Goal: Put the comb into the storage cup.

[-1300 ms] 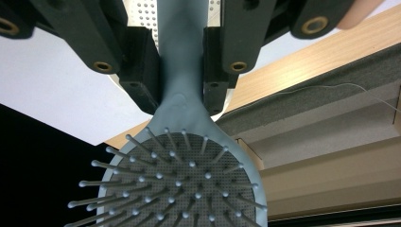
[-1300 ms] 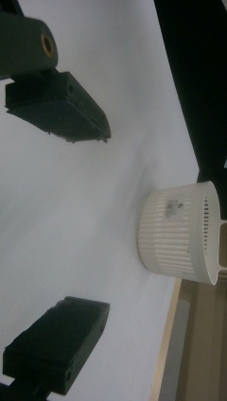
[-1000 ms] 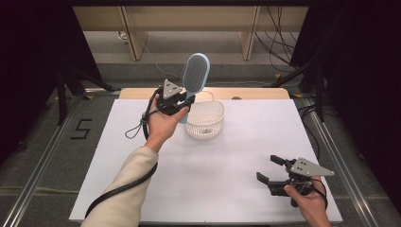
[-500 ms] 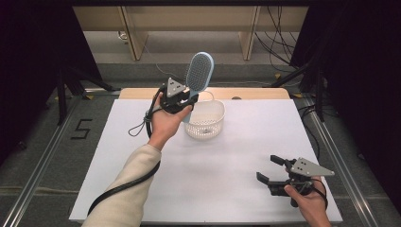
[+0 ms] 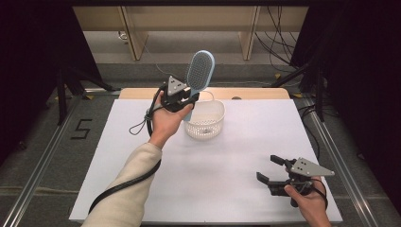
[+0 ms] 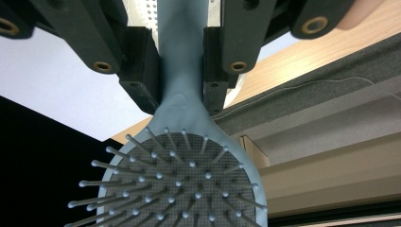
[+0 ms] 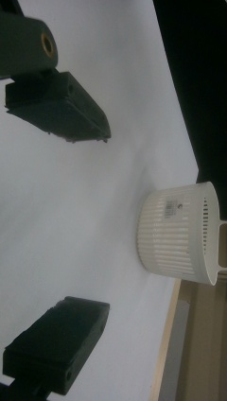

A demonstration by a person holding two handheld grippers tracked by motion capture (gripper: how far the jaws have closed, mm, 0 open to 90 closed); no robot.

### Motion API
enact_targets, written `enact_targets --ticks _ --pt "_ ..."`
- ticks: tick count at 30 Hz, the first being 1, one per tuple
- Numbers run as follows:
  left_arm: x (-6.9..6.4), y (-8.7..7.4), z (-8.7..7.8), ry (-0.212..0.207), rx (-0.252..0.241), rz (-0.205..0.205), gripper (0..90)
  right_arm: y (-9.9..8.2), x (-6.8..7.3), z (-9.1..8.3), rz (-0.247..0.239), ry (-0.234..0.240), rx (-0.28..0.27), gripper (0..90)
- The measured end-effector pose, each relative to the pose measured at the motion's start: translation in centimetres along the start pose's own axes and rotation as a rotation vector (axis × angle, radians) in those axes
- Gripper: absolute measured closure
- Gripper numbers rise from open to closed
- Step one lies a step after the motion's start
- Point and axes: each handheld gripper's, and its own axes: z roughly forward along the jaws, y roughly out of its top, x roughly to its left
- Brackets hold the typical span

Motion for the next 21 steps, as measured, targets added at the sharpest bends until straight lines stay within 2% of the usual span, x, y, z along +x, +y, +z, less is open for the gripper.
enact_targets --ticks 21 --pt "-0.12 0.31 0.51 0.000 0.000 0.005 69.8 -0.01 0.00 0.02 0.000 0.001 -0.001 15.5"
